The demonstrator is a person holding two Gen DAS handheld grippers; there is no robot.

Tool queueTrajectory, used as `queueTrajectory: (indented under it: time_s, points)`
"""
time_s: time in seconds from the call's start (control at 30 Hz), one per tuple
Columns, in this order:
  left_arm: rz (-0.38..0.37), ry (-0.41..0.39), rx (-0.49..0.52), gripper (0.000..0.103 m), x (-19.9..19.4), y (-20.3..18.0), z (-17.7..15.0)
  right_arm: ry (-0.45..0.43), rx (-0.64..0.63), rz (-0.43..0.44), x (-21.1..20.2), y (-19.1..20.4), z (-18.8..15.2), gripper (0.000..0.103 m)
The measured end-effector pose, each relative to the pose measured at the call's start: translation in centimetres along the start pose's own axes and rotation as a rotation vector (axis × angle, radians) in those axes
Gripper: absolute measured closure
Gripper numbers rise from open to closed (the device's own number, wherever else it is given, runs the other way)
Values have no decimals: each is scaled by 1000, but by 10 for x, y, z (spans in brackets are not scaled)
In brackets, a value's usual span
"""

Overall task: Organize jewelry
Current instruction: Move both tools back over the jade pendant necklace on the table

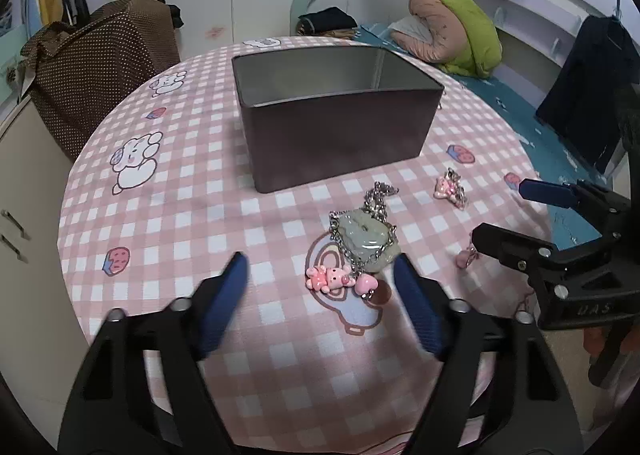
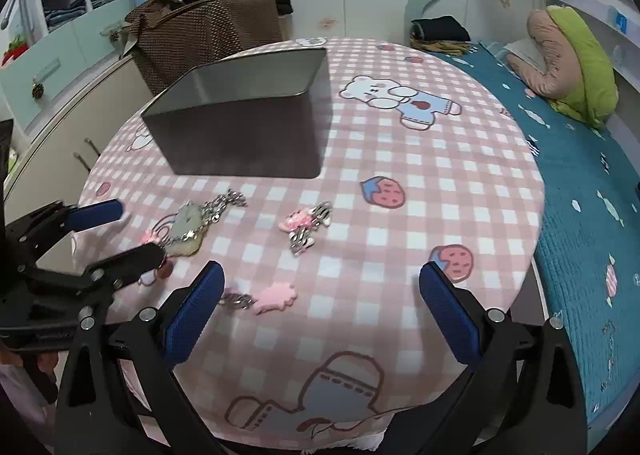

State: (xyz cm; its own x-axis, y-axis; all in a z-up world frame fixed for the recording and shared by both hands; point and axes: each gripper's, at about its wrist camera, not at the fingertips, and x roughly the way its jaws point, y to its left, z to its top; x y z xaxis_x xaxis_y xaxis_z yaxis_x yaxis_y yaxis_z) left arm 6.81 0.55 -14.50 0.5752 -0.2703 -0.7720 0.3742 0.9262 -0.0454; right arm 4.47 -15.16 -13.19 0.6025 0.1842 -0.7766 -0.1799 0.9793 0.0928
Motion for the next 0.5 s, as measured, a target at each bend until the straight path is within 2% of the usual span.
queueTrajectory:
  time_s: [0.13,0.2,0.37,0.5]
  points:
    - [7,21,2,47,7,0,-2,9,-22,18,3,5,-4,9]
    - [20,19,-3,59,7,0,-2,5,-27,32,3,6,-6,9]
    - [25,14,-13,77,8,3,-2,3,-52,36,4,11,-11,9]
    - [11,8,-34,78,8,6,-2,-6,-82,13,5,16,-13,13]
